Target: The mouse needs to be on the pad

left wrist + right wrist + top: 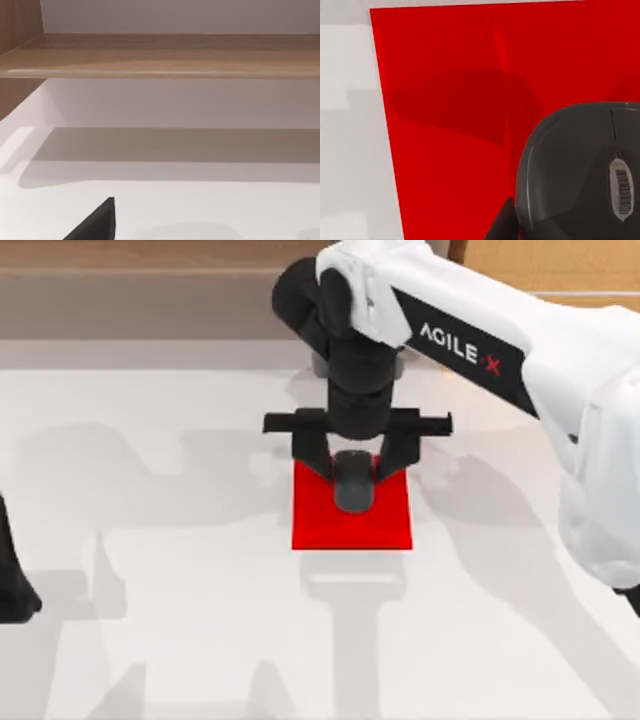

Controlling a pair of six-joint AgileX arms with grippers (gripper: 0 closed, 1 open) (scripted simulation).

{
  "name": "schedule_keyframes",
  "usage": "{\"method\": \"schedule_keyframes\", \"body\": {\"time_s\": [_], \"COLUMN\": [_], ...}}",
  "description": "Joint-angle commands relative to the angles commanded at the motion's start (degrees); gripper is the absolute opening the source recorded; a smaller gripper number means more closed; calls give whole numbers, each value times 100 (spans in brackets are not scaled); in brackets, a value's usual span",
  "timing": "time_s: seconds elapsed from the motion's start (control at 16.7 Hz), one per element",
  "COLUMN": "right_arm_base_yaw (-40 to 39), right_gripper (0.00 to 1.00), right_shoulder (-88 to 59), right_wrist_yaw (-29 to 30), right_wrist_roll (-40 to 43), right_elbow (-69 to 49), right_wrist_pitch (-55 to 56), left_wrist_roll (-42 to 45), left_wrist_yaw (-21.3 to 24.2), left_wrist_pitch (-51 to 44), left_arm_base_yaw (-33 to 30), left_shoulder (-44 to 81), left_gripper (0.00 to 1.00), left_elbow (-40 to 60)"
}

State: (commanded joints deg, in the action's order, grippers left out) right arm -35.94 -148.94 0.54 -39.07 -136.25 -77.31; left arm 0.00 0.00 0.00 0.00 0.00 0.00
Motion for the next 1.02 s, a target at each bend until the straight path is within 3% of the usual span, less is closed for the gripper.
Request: {"method": "schedule_keyframes", "body": {"time_s": [0.24, 1.02], "right_arm_base_yaw": [-3, -3], "right_gripper": [0, 98], "right_shoulder": [-14, -14], "right_wrist_yaw": [0, 0], "right_wrist_roll": [0, 0], "right_elbow": [15, 15], "right_wrist_pitch": [15, 15], "left_wrist_roll": [0, 0], "left_wrist_yaw": [0, 0], "left_wrist_pitch": [0, 0], "left_arm_base_yaw": [0, 0], "left_shoulder": [0, 0], "left_gripper": [100, 100], "left_elbow": [0, 0]}}
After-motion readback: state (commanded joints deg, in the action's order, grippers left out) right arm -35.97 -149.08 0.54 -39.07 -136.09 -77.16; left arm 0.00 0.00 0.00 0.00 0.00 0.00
